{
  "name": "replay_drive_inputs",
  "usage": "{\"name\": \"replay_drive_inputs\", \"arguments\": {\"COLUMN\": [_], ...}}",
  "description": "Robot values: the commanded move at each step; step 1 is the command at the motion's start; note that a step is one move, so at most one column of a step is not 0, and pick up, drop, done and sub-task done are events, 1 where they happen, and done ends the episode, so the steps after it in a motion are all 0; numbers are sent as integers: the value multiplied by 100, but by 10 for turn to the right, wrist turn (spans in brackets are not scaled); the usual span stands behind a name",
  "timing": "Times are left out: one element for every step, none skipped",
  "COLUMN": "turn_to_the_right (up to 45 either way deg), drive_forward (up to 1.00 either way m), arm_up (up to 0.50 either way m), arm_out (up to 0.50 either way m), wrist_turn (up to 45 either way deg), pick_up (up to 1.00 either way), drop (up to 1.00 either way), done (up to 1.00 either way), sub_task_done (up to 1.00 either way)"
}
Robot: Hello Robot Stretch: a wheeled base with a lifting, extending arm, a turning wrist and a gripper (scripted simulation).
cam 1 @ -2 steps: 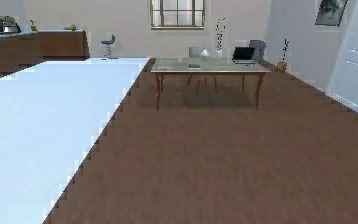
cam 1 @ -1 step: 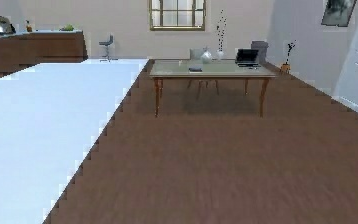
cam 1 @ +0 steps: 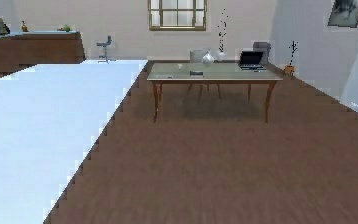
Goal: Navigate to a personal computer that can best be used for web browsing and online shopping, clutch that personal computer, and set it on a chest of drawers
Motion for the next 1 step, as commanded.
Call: {"name": "replay_drive_inputs", "arguments": {"turn_to_the_right": [150], "drive_forward": [0], "arm_up": [0], "arm_out": [0], "wrist_turn": [0], "pick_up": [0], "drop": [0], "done": [0], "sub_task_done": [0]}}
